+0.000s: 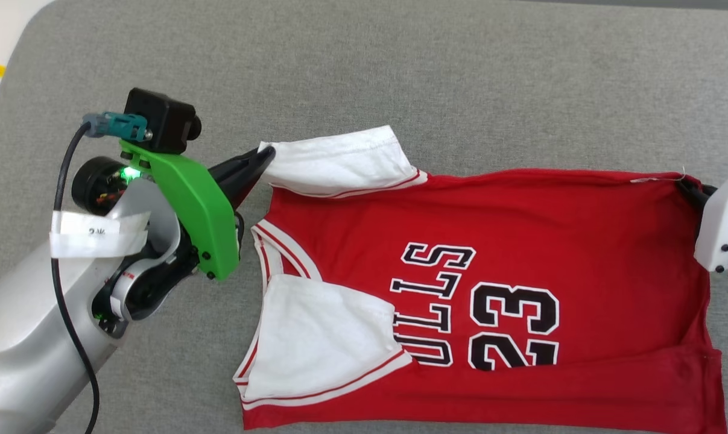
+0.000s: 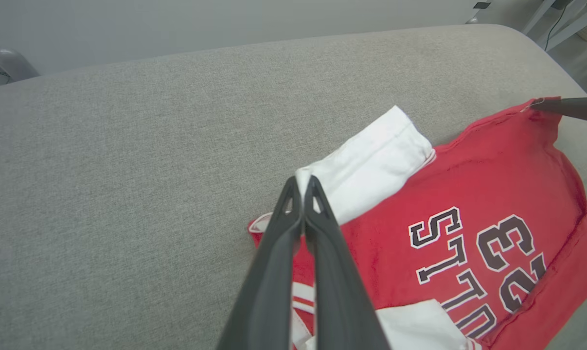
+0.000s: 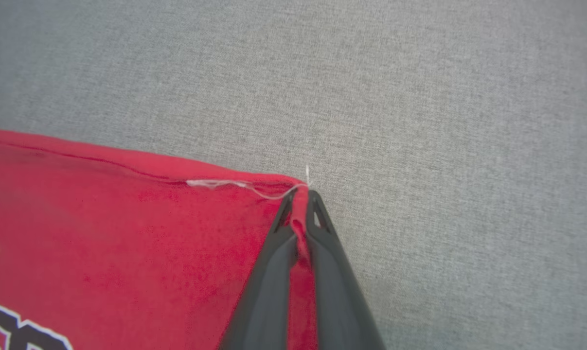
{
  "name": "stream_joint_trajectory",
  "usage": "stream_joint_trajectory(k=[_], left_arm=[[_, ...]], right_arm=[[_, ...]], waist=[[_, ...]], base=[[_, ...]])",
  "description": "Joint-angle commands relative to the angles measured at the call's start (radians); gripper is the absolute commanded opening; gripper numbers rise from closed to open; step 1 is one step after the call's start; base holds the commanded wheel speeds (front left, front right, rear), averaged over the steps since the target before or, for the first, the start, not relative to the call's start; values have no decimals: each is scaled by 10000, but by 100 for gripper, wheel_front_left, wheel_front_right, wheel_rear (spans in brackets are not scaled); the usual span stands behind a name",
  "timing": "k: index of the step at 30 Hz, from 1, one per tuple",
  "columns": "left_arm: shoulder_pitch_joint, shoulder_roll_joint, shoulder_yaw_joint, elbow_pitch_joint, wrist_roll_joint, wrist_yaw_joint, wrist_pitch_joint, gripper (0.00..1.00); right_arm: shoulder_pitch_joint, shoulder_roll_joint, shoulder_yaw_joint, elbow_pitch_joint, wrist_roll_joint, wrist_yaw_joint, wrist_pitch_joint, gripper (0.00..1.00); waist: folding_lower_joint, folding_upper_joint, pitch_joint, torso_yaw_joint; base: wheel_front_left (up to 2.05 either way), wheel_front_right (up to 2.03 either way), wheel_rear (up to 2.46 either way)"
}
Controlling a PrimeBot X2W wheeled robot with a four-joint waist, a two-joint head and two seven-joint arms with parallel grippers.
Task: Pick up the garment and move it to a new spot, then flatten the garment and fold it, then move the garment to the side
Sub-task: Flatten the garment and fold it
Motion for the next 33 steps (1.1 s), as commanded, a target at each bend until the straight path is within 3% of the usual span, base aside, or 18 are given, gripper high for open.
stream_joint_trajectory(k=[1,16,23,33], left_arm=[[317,117,38,-13,-172,98,-107,0],[2883,737,-420,-886,-708,815,-573,0],[4204,835,-998,-970,-851,1058,-697,0],[4539,254,-1815,183,-459,945,-529,0]], right_arm=[[282,44,-101,-87,193,-6,-189,0],[3326,89,-398,-1044,1469,-6,-1313,0],[4776,-205,-127,-1637,1988,-6,-1063,0],[5333,-1014,685,-1818,1928,-6,-666,0]], waist=[[0,0,-589,-57],[0,0,-2183,52],[0,0,-2426,26],[0,0,-2352,49]], base=[[0,0,0],[0,0,0],[0,0,0],[0,0,0]])
